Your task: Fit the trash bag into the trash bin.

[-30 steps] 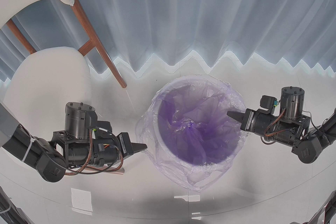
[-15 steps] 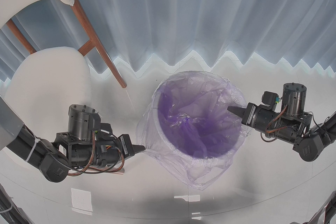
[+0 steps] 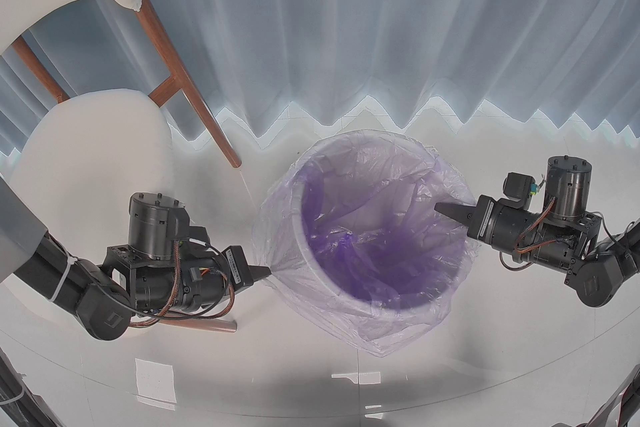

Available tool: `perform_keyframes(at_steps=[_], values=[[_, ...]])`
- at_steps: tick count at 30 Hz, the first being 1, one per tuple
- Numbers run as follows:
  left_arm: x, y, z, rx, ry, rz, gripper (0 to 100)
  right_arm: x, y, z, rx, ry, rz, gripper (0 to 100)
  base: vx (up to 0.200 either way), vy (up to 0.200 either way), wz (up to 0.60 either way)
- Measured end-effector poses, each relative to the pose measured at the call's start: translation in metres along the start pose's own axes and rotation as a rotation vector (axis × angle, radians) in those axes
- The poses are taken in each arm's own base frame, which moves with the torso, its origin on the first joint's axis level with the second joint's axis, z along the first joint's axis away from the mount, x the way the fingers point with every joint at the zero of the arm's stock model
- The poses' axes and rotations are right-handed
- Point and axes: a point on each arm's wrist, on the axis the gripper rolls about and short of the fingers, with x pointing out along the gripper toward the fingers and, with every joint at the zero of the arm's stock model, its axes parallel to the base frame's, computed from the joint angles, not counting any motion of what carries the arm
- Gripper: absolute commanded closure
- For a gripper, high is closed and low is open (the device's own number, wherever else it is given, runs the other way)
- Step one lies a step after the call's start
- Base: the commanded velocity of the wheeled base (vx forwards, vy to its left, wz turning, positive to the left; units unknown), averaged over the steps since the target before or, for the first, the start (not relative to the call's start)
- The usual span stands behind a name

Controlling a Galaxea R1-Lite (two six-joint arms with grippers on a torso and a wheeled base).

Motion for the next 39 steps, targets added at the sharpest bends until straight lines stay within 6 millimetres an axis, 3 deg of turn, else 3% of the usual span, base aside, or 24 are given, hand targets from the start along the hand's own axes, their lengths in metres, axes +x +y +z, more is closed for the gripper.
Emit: perform_keyframes(at_steps=[4,5,15,30,39], values=[[-0.001,-0.002,0.003,0.009,-0.023,0.002,100,0.0,-0.002,-0.001,0.001,0.003,-0.007,100,0.0,0.0,0.0],[-0.001,-0.002,0.003,0.019,-0.023,0.003,0,0.0,-0.002,-0.001,0.0,0.004,-0.008,100,0.0,0.0,0.0],[-0.016,-0.003,-0.012,0.117,0.007,0.0,0,0.0,-0.003,-0.001,-0.002,0.001,-0.01,100,0.0,0.0,0.0],[-0.091,-0.042,-0.033,0.237,-0.091,-0.265,0,0.017,-0.031,-0.003,-0.048,-0.038,-0.122,100,0.0,0.0,0.0],[-0.137,-0.043,-0.052,0.31,-0.159,-0.427,0,0.038,-0.043,-0.014,-0.07,-0.073,-0.168,100,0.0,0.0,0.0]])
